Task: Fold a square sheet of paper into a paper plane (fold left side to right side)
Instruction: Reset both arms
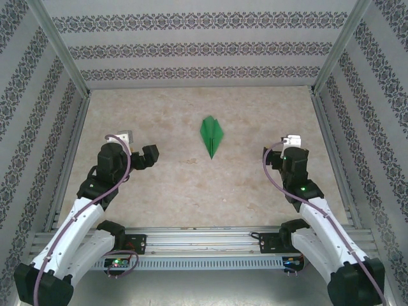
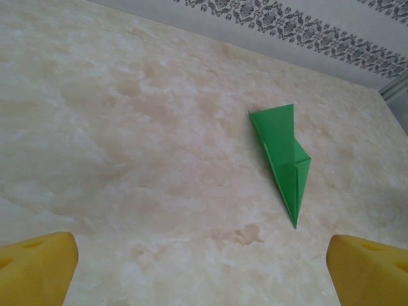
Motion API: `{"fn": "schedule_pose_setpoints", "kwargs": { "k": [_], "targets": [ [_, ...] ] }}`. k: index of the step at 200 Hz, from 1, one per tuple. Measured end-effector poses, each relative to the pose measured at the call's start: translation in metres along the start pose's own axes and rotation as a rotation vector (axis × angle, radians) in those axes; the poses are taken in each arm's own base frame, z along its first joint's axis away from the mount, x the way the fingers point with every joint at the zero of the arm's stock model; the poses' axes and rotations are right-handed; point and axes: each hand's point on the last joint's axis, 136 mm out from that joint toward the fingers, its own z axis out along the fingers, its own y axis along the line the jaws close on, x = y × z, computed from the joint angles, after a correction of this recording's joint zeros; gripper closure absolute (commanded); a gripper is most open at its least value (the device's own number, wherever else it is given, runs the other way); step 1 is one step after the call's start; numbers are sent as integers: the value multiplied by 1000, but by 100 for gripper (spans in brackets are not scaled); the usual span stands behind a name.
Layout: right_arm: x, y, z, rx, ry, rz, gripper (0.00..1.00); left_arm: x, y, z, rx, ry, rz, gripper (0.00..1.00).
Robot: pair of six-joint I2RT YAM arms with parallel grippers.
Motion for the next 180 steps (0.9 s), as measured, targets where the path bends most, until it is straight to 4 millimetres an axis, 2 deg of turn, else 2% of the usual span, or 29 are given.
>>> {"fn": "schedule_pose_setpoints", "kwargs": {
  "k": [24, 40, 111, 180],
  "targets": [
    [18, -9, 14, 2, 9, 31, 2, -1, 1, -1, -7, -4, 6, 0],
    [19, -9, 22, -12, 0, 44, 2, -1, 2, -1, -12, -6, 8, 0],
    [41, 10, 62, -109, -19, 53, 2, -2, 4, -1, -23, -11, 10, 0],
    [23, 22, 78, -162, -127, -13, 2, -3, 6, -1, -32, -16, 8, 0]
  ]
}}
